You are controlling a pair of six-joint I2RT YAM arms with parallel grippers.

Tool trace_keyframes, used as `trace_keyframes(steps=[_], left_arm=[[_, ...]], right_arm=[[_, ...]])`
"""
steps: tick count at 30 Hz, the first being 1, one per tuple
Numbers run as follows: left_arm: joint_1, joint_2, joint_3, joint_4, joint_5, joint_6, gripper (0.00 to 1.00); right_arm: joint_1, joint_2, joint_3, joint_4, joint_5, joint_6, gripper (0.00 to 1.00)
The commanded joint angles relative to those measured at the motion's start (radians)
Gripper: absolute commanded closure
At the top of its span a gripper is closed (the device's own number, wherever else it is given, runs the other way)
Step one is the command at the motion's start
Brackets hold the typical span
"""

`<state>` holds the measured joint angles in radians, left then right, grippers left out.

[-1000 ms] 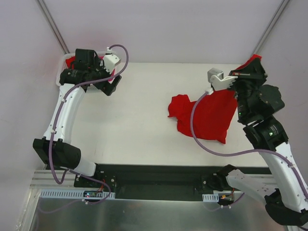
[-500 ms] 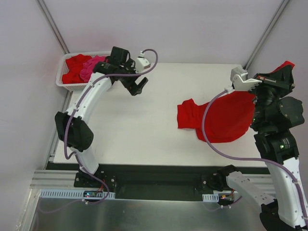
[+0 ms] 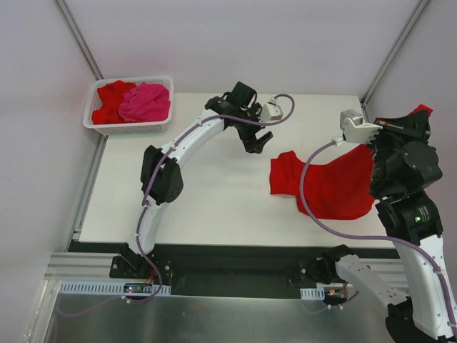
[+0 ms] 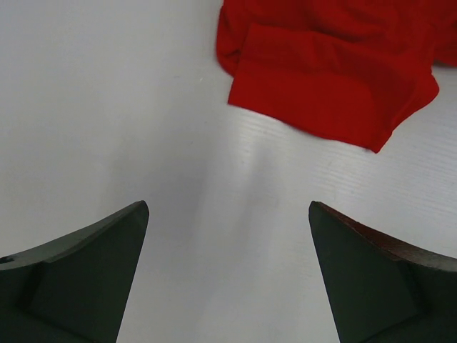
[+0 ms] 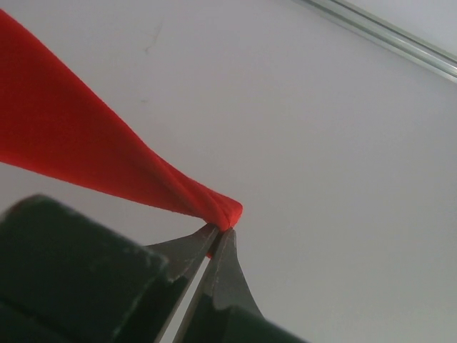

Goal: Fold and stack the t-shirts
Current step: Flatten out the tshirt

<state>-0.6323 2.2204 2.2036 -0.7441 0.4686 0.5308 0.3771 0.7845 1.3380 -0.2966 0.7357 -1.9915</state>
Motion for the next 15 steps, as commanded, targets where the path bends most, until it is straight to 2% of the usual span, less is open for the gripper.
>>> trace_keyframes(steps=[1, 3, 9, 11, 15], left_arm=[[-0.084, 0.074, 0.084, 0.000, 0.068, -0.034, 0.04], [-0.107, 0.078, 0.068, -0.001, 0.082, -0.049, 0.05], [-0.181, -0.008, -0.109, 0.018, 0.064, -0.045, 0.05], [-0.204, -0.025, -0.168, 0.044, 0.024, -0.043, 0.05], [-0.230, -0.009, -0.182, 0.077, -0.047, -0.066, 0.04]], right_arm=[[-0.003, -0.022, 0.000, -0.041, 0.062, -0.058, 0.99], [-0.003, -0.025, -0.005, -0.062, 0.067, -0.040, 0.99], [-0.004, -0.028, -0.019, -0.144, 0.074, 0.051, 0.99], [-0.003, -0.030, -0.025, -0.150, 0.074, 0.063, 0.99], [-0.003, -0.027, -0.023, -0.173, 0.074, 0.097, 0.99]])
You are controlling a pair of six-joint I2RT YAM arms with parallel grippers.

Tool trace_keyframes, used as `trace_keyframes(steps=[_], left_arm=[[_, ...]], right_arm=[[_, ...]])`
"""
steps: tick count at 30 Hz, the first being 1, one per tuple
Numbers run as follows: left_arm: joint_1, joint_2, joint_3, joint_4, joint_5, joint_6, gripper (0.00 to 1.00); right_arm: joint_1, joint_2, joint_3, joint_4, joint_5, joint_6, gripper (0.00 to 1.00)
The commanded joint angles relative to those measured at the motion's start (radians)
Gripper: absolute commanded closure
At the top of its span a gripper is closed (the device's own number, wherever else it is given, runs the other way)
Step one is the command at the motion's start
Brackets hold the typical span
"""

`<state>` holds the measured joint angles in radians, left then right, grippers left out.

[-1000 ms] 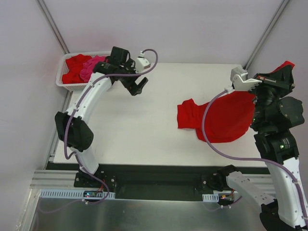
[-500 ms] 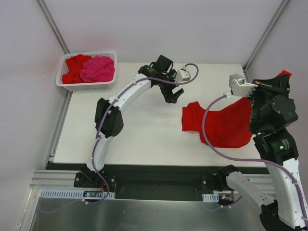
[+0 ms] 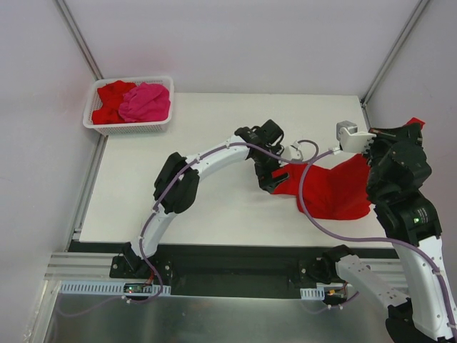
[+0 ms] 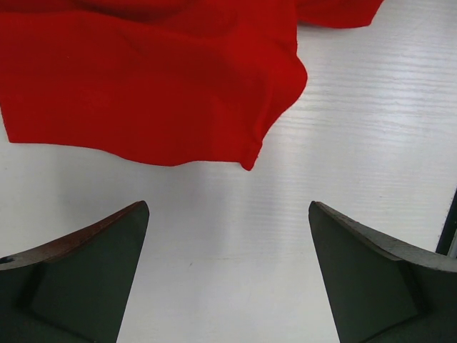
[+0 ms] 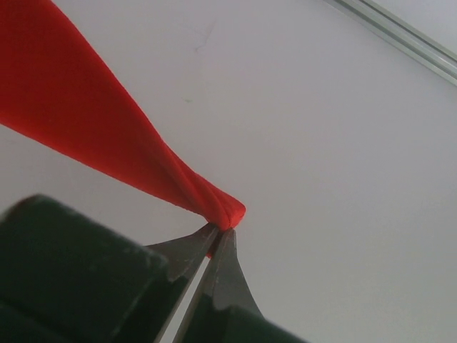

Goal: Fold and stack the t-shirts
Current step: Flatten out the tshirt

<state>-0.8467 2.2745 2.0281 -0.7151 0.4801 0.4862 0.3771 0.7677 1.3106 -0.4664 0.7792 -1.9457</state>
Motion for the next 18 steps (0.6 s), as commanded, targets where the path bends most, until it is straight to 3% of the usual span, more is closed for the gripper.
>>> trace_keyframes(steps=[1, 9, 18], left_arm=[[-0.018, -0.055, 0.006, 0.052, -0.073, -0.038, 0.04], [-0.058, -0.001, 0.086, 0.126, -0.291, -0.064, 0.04], [-0.160, -0.036, -0.002, 0.146, -0.328, -0.086, 0.04]], right_arm=[[-0.003, -0.011, 0.007, -0.006, 0.029, 0.062, 0.98], [-0.004, -0.004, 0.007, -0.041, 0.017, 0.099, 0.99], [-0.004, -0.007, -0.023, -0.075, 0.019, 0.155, 0.99]])
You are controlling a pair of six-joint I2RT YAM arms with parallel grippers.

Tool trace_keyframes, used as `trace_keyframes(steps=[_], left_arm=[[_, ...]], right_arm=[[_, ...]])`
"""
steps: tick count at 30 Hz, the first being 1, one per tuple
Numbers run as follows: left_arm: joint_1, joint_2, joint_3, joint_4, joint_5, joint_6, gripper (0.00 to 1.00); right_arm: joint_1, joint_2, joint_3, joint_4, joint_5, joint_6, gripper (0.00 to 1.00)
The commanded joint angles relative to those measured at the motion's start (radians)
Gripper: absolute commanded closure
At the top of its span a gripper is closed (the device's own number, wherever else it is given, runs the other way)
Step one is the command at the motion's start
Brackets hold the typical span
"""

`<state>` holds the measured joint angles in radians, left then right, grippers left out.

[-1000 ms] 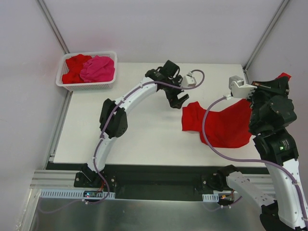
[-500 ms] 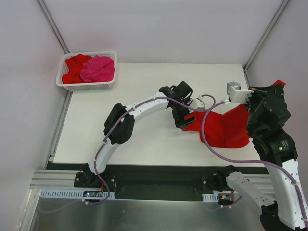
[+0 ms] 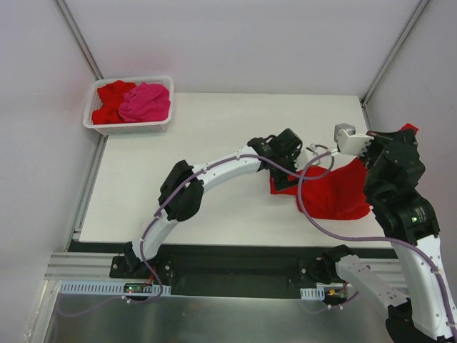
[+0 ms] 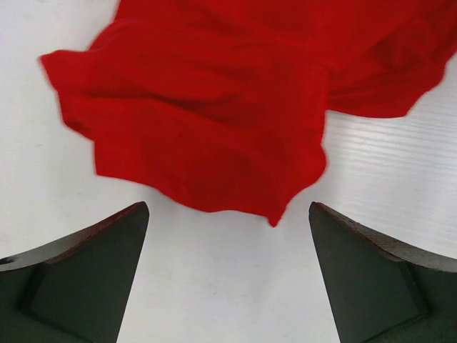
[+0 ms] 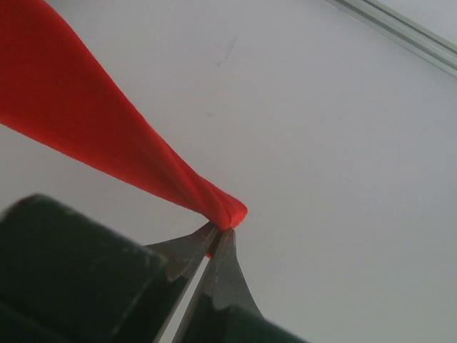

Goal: Fold and stack the t-shirts
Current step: Flatten out the tshirt

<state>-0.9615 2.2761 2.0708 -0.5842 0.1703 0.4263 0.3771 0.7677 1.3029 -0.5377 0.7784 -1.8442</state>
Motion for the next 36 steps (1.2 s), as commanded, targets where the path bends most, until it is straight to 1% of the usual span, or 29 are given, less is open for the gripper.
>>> trace_keyframes(steps=[1, 7, 10, 14, 23, 24, 25, 27, 28, 30, 32, 36], left_arm=[[-0.049, -0.041, -0.054, 0.017, -0.015, -0.032, 0.04], [-0.062, -0.046, -0.113, 0.052, -0.015, -0.026, 0.04], [-0.062, -0.024, -0.112, 0.066, -0.031, -0.011, 0.05], [-0.062, 0.014, -0.107, 0.095, -0.087, 0.020, 0.05], [-0.062, 0.083, -0.080, 0.121, -0.107, 0.055, 0.05], [-0.062, 0.085, -0.078, 0.122, -0.110, 0.057, 0.07], [-0.062, 0.089, -0.077, 0.123, -0.112, 0.060, 0.24], [-0.062, 0.092, -0.077, 0.124, -0.117, 0.069, 0.49], [-0.062, 0.092, -0.077, 0.126, -0.124, 0.071, 0.76], [-0.062, 0.082, -0.083, 0.126, -0.130, 0.075, 0.91], [-0.062, 0.060, -0.095, 0.126, -0.143, 0.075, 1.00], [-0.062, 0.004, -0.132, 0.124, -0.164, 0.086, 1.00]], right_arm=[[-0.004, -0.010, -0.017, -0.014, 0.018, 0.057, 0.99], [-0.004, -0.011, -0.008, -0.060, 0.025, 0.098, 0.99], [-0.004, -0.013, -0.005, -0.079, 0.025, 0.106, 0.99], [-0.004, -0.013, 0.005, -0.105, 0.025, 0.126, 0.99], [-0.003, -0.004, 0.016, -0.136, 0.024, 0.146, 0.99], [-0.004, -0.002, 0.015, -0.137, 0.024, 0.149, 0.99], [-0.004, -0.001, 0.013, -0.139, 0.022, 0.152, 0.99], [-0.004, 0.002, 0.013, -0.139, 0.021, 0.157, 0.99], [-0.003, 0.004, 0.015, -0.139, 0.021, 0.158, 0.99], [-0.004, 0.007, 0.012, -0.140, 0.019, 0.160, 0.99], [-0.004, 0.008, 0.007, -0.140, 0.015, 0.166, 0.99], [-0.004, 0.012, -0.017, -0.140, 0.004, 0.184, 0.99]])
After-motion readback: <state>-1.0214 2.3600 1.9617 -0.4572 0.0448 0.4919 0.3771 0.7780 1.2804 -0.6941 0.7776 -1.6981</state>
